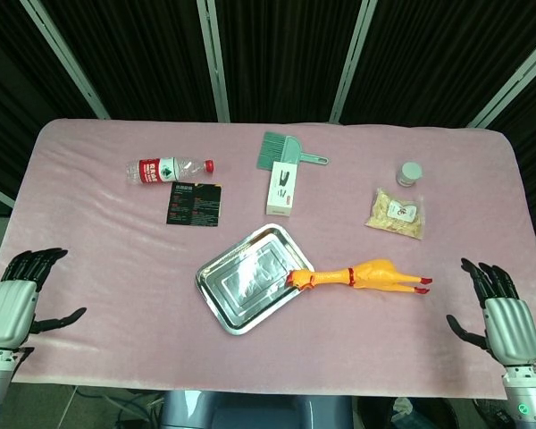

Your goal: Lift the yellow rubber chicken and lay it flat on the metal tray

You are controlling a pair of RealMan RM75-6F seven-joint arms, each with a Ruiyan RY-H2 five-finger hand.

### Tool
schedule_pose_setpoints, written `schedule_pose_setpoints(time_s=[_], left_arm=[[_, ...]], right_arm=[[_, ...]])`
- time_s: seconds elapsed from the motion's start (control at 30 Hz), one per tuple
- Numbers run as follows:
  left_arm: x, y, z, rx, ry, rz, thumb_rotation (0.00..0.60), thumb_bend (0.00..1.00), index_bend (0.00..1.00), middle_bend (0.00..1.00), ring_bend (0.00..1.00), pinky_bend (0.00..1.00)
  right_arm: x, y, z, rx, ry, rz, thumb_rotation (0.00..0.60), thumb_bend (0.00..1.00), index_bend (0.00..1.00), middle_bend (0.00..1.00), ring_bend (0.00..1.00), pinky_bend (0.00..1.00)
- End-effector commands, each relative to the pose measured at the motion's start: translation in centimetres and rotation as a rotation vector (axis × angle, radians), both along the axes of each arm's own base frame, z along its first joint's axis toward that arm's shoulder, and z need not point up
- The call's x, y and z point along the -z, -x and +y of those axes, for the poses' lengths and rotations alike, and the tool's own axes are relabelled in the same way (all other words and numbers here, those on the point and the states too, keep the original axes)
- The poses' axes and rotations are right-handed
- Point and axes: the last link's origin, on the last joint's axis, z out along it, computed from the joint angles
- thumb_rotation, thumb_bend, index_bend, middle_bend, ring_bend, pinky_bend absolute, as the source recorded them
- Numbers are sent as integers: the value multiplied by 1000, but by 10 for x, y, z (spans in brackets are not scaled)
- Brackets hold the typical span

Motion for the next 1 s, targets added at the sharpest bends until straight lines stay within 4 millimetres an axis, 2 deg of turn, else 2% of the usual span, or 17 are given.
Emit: schedule_pose_setpoints(time_s=[0.03,0.07,0.1,0.3,0.57,0.8,1.0], left_arm=[[1,0,3,-3,4,3,600,77,155,146,110,101],[2,-1,4,0,6,4,600,77,155,146,110,101],[2,-3,7,7,2,5,600,77,155,146,110,101],[3,-8,11,10,11,12,600,77,155,146,110,101],[4,-13,18,16,20,29,600,77,156,146,110,101],[4,-17,23,17,23,40,600,77,157,146,110,101],[5,-18,26,13,31,43,600,77,159,145,110,101]], right_arm=[[2,-4,-7,-10,-8,6,600,280,33,205,98,77],[2,-6,-11,-24,-14,14,600,280,28,203,95,77],[3,-13,-25,-57,-32,39,600,280,26,202,94,77],[8,-21,-59,-87,-113,101,600,280,7,197,90,77],[33,-29,-101,-96,-256,153,600,278,0,178,65,77],[57,-23,-125,-70,-350,192,600,277,0,179,65,77],[67,-16,-129,-44,-391,199,600,221,0,179,65,77]])
